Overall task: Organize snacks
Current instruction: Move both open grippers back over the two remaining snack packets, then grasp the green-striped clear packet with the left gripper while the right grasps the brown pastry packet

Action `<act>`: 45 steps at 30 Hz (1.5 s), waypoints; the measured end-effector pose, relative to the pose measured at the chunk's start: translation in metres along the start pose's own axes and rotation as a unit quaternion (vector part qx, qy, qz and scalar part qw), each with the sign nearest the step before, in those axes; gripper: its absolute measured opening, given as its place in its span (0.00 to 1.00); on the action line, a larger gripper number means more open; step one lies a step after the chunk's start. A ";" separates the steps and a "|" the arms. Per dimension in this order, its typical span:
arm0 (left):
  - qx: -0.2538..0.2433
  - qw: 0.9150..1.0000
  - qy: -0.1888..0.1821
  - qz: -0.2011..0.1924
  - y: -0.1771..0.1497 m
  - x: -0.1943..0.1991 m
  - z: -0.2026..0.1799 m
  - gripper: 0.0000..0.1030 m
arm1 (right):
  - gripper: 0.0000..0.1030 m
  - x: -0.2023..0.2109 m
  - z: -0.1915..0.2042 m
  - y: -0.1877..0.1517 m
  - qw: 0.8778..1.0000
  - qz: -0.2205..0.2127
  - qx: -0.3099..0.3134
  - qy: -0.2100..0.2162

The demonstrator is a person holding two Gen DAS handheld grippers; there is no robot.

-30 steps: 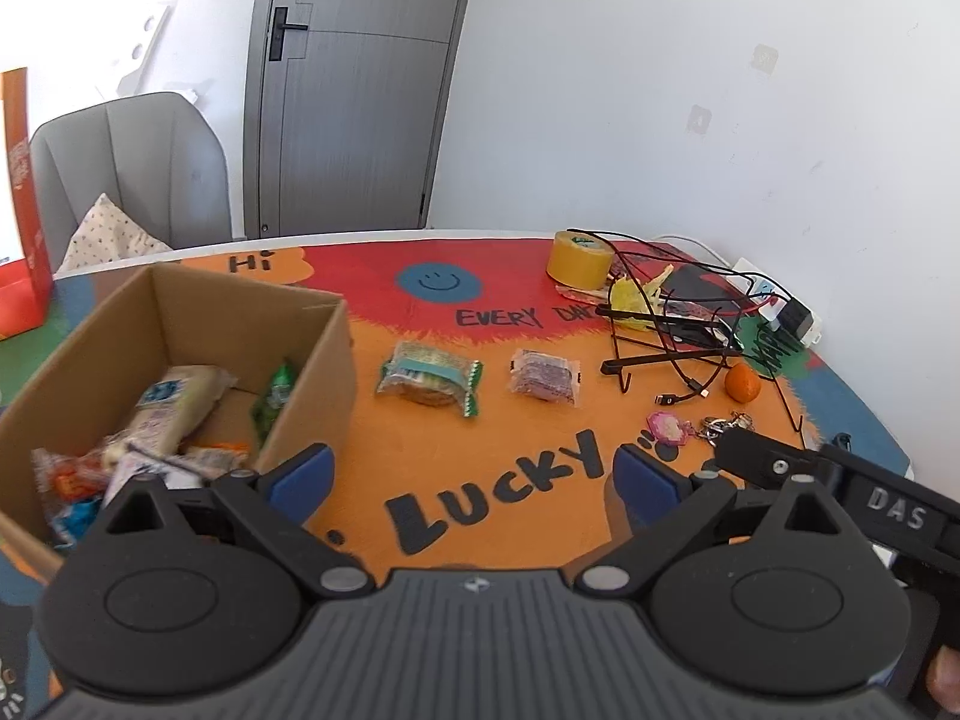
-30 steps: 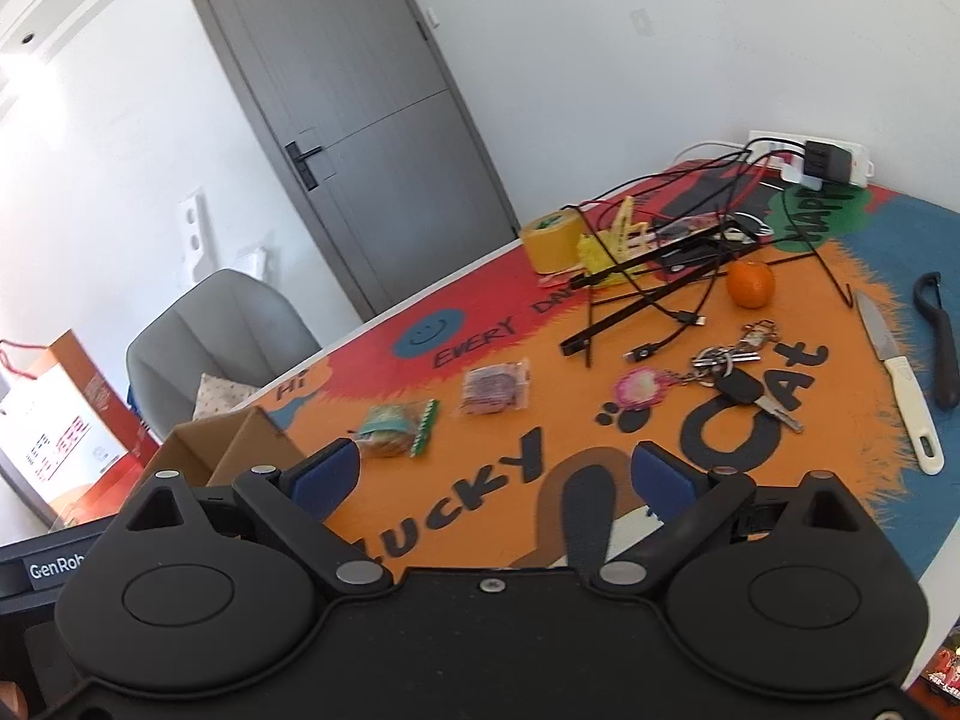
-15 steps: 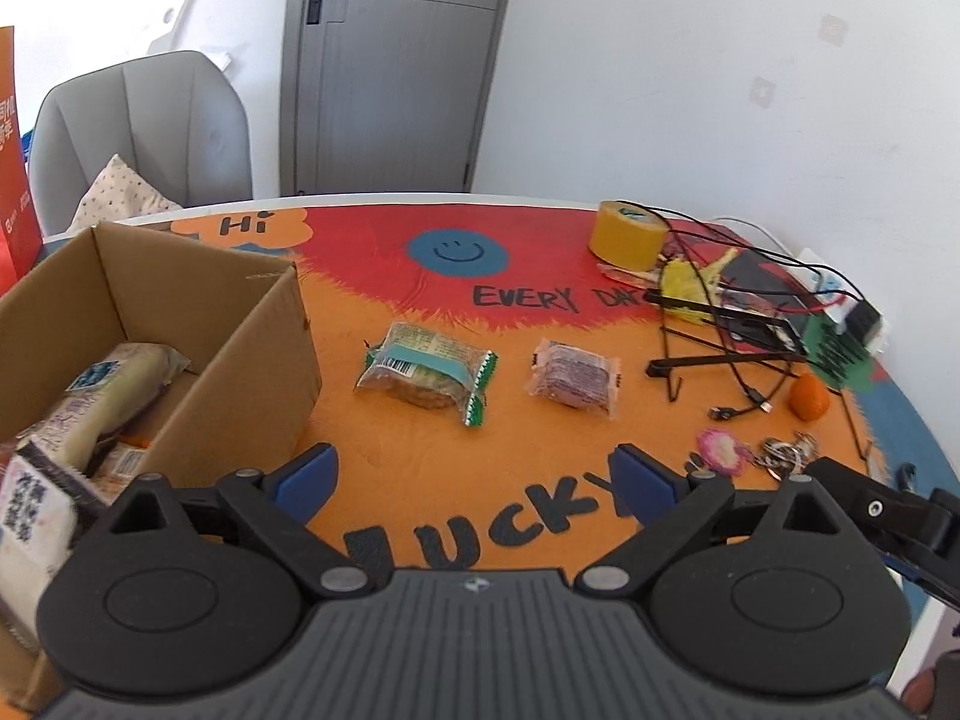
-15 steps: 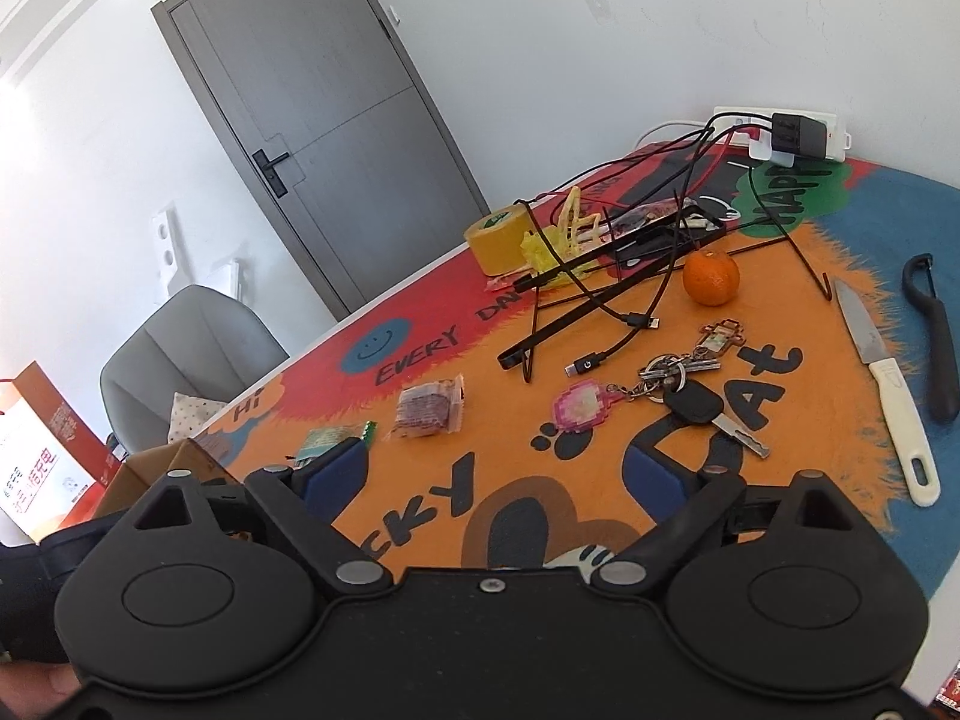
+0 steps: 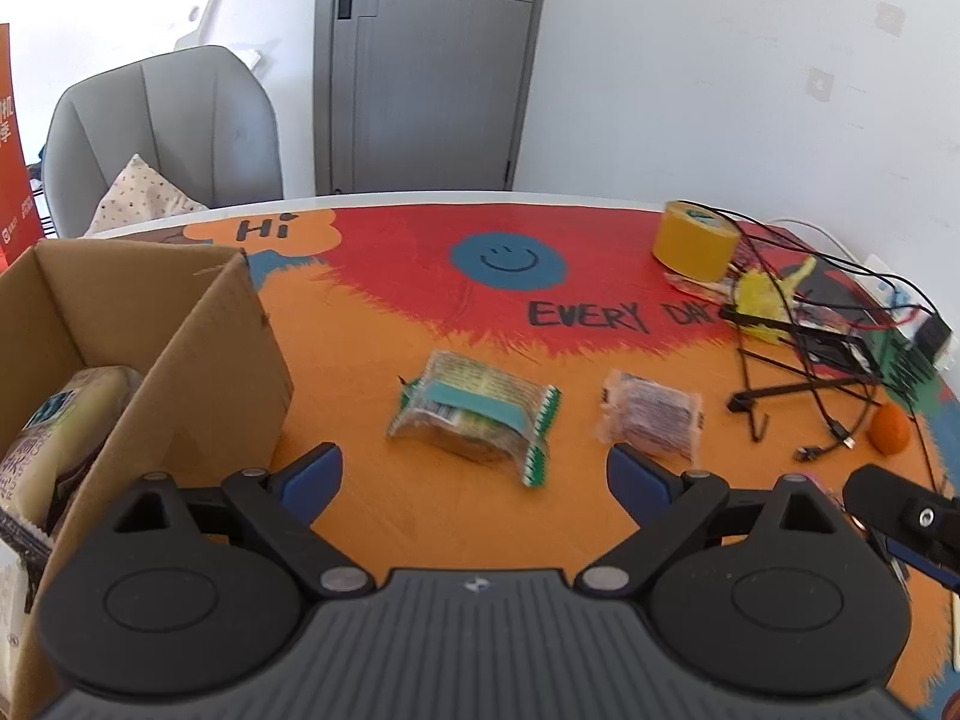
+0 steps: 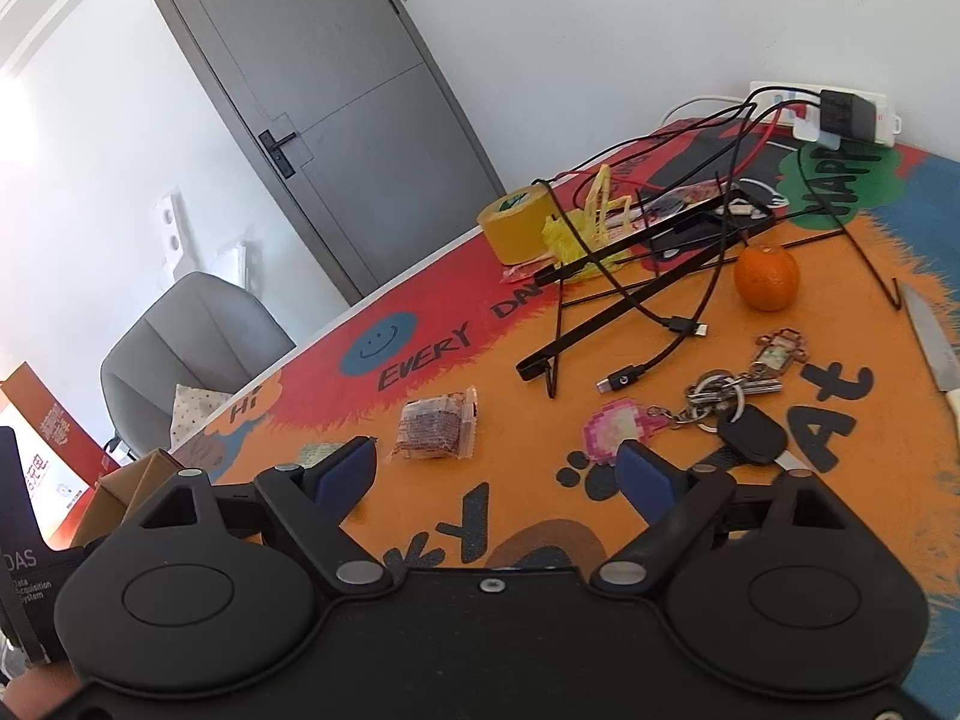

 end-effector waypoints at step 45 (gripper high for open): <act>0.060 0.998 0.000 -0.022 0.018 -0.033 0.029 0.50 | 0.76 -0.123 0.047 -0.007 0.995 0.057 0.052 -0.062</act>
Point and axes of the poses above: each gripper's, at about its wrist camera, not at the fingertips, and x roughly against the way its jaws point, z to its left, y to its top, the point moved 6 cm from there along -x, roughly the way its jaws point, and after that the axes turned 15 degrees about -x, right-handed, at the moved point
